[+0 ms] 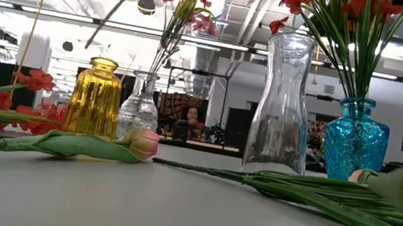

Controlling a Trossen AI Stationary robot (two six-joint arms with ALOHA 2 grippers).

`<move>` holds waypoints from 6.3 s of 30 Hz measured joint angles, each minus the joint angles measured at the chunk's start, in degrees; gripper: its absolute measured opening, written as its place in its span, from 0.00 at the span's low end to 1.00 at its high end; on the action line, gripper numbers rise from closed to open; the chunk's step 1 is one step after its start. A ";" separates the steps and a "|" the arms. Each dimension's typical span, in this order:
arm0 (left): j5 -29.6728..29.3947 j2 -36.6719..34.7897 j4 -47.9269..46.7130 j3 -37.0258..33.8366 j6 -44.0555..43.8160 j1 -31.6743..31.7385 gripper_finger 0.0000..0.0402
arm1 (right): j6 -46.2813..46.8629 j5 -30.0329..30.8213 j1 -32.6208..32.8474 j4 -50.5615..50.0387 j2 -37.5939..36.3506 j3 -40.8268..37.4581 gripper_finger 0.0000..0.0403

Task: Sort flowers into vase by color
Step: Put the top left pink tulip into the yellow vase, then put the top pink flowers into the top transparent vase

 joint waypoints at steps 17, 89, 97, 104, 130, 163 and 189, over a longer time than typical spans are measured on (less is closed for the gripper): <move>-2.93 -0.03 5.85 0.02 7.04 -2.27 0.00 | 0.00 0.01 -0.02 0.02 0.00 0.00 0.50; -5.69 6.65 8.71 0.00 15.83 -2.59 0.00 | 0.00 -0.01 -0.01 0.02 -0.01 -0.02 0.50; -5.09 7.49 4.13 0.00 12.62 -2.73 0.00 | 0.00 -0.01 -0.02 0.00 0.00 -0.02 0.50; -2.54 7.39 1.76 0.00 12.49 -2.73 0.00 | 0.00 0.00 -0.01 0.01 -0.01 -0.01 0.50; 4.39 7.32 -6.30 0.00 2.13 -4.35 0.29 | 0.00 0.01 -0.01 -0.01 0.00 -0.01 0.50; 25.00 6.21 -23.77 0.03 -13.27 30.34 0.39 | 0.00 0.01 -0.01 0.00 -0.02 -0.02 0.50; 38.94 27.54 -23.77 0.02 -1.83 49.79 0.49 | 0.00 0.01 0.00 -0.02 0.00 -0.02 0.50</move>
